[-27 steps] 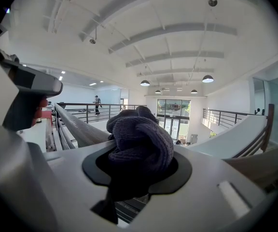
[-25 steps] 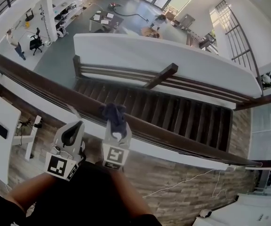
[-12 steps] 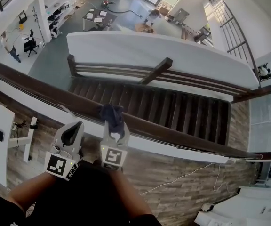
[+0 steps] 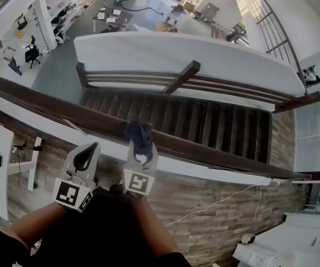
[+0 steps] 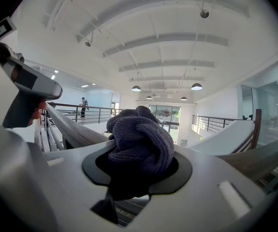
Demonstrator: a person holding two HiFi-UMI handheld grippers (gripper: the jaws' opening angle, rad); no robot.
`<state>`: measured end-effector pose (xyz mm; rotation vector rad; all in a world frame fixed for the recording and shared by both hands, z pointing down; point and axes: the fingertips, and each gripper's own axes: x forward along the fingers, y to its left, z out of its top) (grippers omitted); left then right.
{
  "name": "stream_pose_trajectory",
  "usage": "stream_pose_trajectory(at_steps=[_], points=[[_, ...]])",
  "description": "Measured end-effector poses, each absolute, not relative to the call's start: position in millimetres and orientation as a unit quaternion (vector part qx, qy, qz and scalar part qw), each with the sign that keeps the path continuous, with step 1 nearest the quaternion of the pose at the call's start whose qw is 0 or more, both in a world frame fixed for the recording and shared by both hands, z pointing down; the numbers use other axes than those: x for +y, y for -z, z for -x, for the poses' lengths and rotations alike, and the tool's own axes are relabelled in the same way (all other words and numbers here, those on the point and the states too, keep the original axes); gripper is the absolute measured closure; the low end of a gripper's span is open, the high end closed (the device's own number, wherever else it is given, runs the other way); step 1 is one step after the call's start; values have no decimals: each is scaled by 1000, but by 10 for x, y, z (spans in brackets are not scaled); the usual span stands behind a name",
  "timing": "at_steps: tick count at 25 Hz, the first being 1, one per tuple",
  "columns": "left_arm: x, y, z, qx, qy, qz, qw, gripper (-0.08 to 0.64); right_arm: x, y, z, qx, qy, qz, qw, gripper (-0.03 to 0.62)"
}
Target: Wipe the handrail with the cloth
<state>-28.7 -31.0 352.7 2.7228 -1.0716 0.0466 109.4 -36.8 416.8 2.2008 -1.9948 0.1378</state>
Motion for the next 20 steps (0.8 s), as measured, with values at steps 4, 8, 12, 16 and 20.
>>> stream_pose_trajectory(at_steps=[4,8,12,16,20], points=[[-288,-3516,232,-362,-16,-926,106,560,-316,-4152,-1237,-659,-35,-746,88,434],[-267,-3514,175,-362,-15,-926,108,560,-282,-4169,-1351,-652,-42,-752,84,434],[-228,-3507,126,-360,-12,-927,107,560,-229,-4210,-1447,-647,-43,-756,89,434],[-197,-3498,92,-361,-13,-926,108,560,-193,-4203,-1513,-645,-45,-758,83,434],[-168,-3489,18,-358,-14,-928,104,560,-167,-4183,-1590,-644,-36,-760,82,434]])
